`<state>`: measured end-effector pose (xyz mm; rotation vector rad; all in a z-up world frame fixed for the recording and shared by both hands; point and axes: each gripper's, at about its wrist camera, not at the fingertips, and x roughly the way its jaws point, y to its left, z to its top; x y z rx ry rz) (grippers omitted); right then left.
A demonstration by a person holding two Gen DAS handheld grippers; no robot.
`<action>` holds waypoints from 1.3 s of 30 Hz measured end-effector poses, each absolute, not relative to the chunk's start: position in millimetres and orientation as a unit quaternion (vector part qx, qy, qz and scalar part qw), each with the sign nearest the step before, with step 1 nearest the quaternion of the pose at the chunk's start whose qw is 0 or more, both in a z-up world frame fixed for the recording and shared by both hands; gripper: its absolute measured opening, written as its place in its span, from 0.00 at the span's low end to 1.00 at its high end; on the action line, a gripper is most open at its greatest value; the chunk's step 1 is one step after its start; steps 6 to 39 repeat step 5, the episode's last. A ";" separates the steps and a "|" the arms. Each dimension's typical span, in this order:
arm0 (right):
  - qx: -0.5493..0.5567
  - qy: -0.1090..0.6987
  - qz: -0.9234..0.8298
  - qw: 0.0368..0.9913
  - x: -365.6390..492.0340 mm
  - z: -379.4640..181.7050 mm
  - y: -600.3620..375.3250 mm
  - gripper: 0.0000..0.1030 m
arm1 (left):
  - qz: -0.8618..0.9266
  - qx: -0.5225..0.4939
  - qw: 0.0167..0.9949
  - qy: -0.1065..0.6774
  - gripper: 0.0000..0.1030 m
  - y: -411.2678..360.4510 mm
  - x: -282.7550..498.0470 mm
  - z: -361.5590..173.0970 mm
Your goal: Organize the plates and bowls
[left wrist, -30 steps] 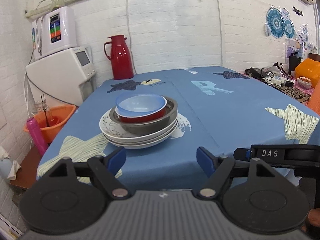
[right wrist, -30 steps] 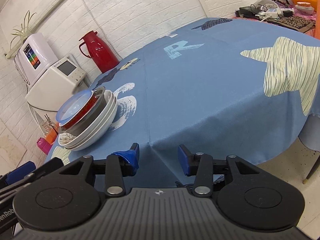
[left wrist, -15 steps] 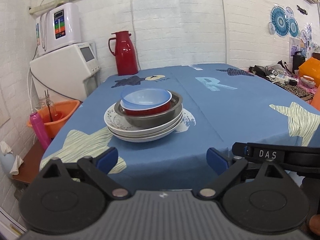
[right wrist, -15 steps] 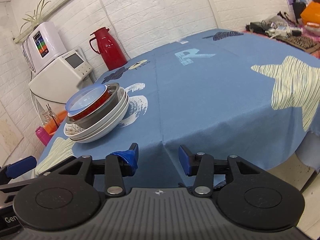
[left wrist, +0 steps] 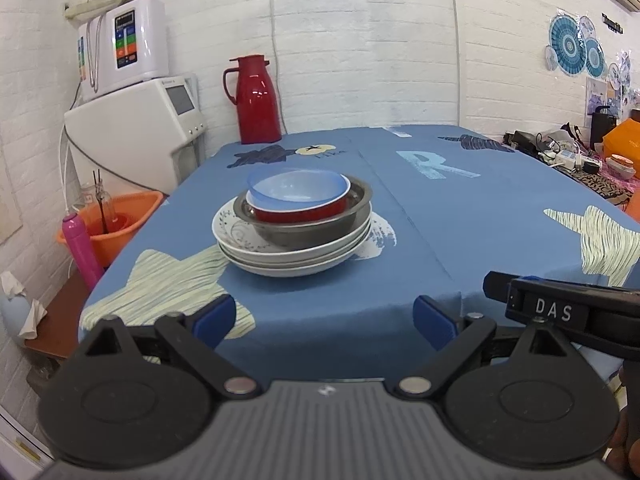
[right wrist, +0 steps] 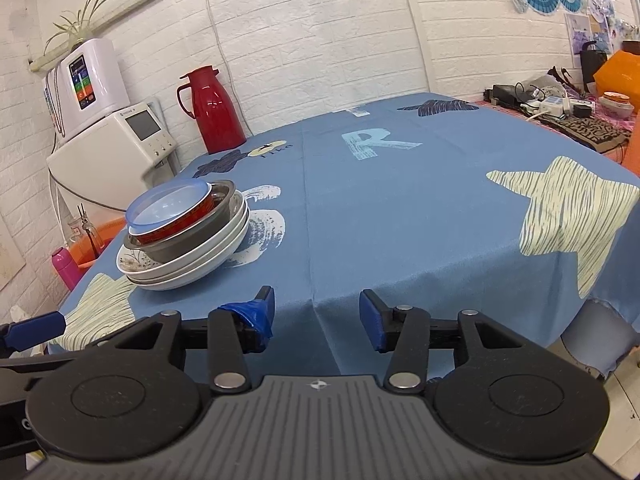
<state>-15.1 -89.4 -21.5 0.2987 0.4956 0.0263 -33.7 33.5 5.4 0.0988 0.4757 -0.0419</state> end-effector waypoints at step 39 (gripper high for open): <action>0.149 0.246 0.013 0.958 -17.6 -23.2 -87.8 0.32 | -0.031 0.036 0.976 0.213 0.92 37.8 -37.7 7.8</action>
